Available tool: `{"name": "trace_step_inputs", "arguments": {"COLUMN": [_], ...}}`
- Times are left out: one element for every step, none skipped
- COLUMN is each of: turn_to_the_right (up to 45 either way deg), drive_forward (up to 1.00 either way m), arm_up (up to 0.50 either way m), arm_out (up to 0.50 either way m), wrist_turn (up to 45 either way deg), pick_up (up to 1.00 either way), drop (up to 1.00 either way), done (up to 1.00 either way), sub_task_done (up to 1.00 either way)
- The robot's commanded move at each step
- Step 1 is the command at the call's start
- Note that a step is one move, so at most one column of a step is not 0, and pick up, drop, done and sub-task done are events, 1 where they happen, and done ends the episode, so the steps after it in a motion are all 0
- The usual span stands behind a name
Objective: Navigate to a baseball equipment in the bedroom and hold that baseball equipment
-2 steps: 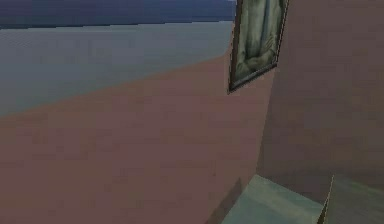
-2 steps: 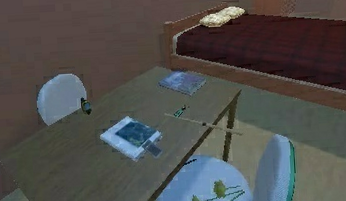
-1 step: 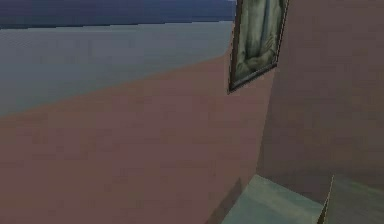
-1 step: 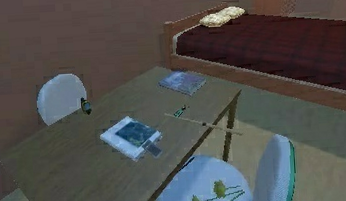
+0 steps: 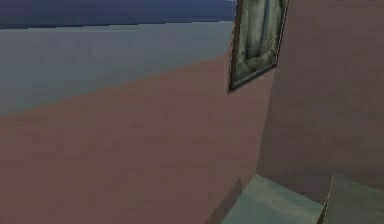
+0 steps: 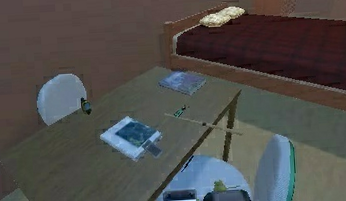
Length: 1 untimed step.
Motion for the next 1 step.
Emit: {"name": "trace_step_inputs", "arguments": {"turn_to_the_right": [0.0], "drive_forward": [0.0], "arm_up": [0.0], "arm_out": [0.3], "wrist_turn": [0.0], "pick_up": [0.0], "drop": [0.0], "done": [0.0], "sub_task_done": [0.0]}}
